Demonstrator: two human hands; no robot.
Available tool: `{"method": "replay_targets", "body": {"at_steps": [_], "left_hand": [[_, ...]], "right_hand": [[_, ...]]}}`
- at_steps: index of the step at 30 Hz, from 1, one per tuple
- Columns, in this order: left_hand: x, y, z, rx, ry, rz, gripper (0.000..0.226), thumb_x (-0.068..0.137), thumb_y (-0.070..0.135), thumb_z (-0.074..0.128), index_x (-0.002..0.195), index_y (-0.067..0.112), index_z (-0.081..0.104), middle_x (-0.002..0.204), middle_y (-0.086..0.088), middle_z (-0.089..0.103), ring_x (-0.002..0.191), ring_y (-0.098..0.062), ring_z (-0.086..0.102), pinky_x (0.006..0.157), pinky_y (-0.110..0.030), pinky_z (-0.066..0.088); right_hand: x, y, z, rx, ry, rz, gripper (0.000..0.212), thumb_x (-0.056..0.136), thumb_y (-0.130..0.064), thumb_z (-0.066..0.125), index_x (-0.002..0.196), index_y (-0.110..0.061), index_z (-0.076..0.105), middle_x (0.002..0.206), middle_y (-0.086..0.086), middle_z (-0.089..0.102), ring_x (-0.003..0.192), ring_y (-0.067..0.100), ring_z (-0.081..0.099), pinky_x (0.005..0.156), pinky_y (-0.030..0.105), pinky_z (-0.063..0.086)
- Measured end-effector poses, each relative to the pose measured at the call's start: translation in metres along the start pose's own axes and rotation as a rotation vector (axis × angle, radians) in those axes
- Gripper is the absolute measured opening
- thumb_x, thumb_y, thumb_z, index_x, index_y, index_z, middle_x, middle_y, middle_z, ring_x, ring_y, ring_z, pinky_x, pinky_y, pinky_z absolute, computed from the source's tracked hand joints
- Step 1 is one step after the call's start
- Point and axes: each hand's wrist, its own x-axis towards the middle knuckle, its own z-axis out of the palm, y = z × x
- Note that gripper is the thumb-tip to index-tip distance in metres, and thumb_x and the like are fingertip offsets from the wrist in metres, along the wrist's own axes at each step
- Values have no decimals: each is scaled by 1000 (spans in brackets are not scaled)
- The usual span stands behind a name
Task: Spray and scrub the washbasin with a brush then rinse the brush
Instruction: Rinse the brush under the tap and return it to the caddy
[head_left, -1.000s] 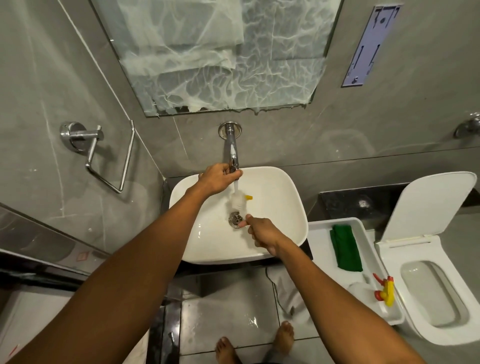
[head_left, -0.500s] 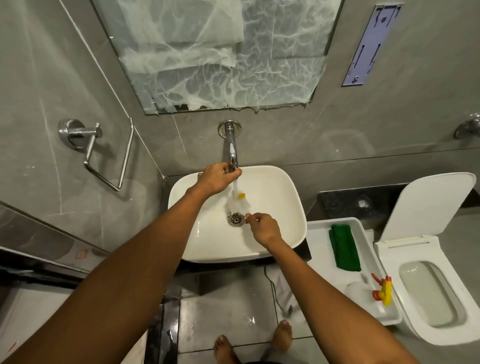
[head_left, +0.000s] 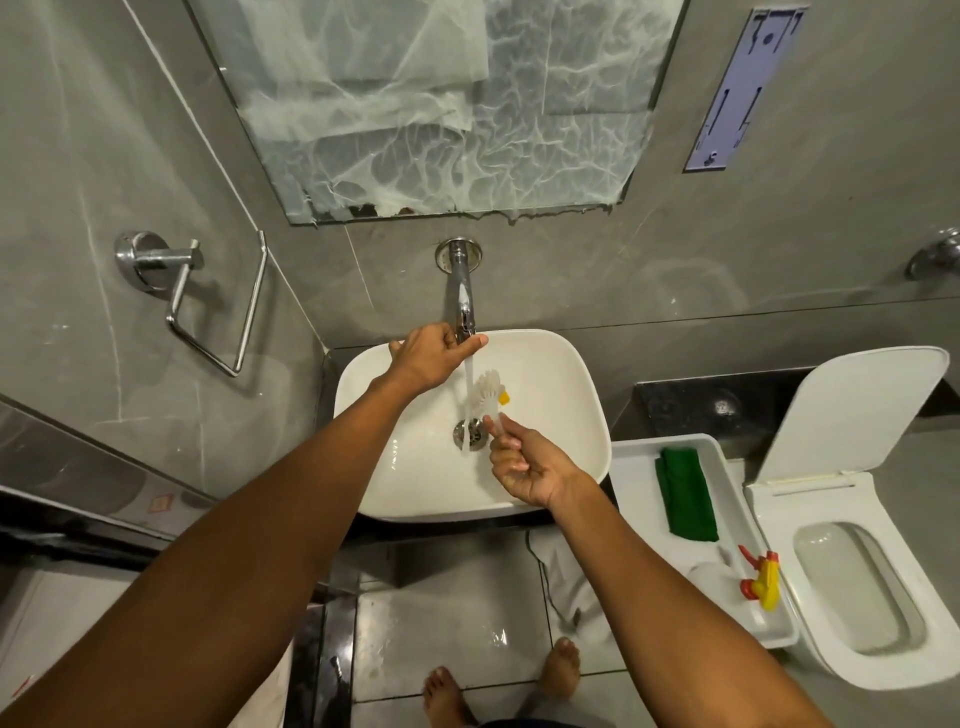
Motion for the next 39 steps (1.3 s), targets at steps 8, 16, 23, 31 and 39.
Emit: {"method": "replay_targets", "body": {"at_steps": [8,16,23,31,39], "left_hand": [[-1,3,-8,-163,-75,2,53,93,60,73,109,9,76,105,-13,76,102,-34,68,103,-52,55],[2,-12,-7,-131,-111,37,46,93,70,64,108,28,77,117,9,77,123,-19,60,107,-45,32],[-9,7,26,-20,261,-9,44,95,62,66,87,23,49,112,0,63,121,-27,45,96,-50,26],[-8,8,27,22,270,-24,46,96,65,64,91,22,49,115,-6,66,123,-33,45,96,-53,30],[-9,8,29,20,286,-29,46,95,65,64,93,22,51,115,-7,67,123,-32,44,94,-51,28]], "right_hand": [[13,16,9,-1083,659,-368,48,103,-42,58,116,0,78,107,16,75,76,27,64,66,34,52],[24,29,1,-1303,761,-294,48,105,-41,55,126,-2,74,130,16,73,124,35,66,105,38,53],[28,28,4,-1188,754,-310,47,104,-39,55,122,0,75,121,16,75,107,33,69,101,41,56],[28,32,17,-1102,769,-564,48,108,-35,47,76,-3,63,85,17,68,86,36,61,81,40,49],[23,29,20,-1228,733,-419,52,111,-33,41,121,4,75,125,24,74,122,42,66,105,43,52]]}}
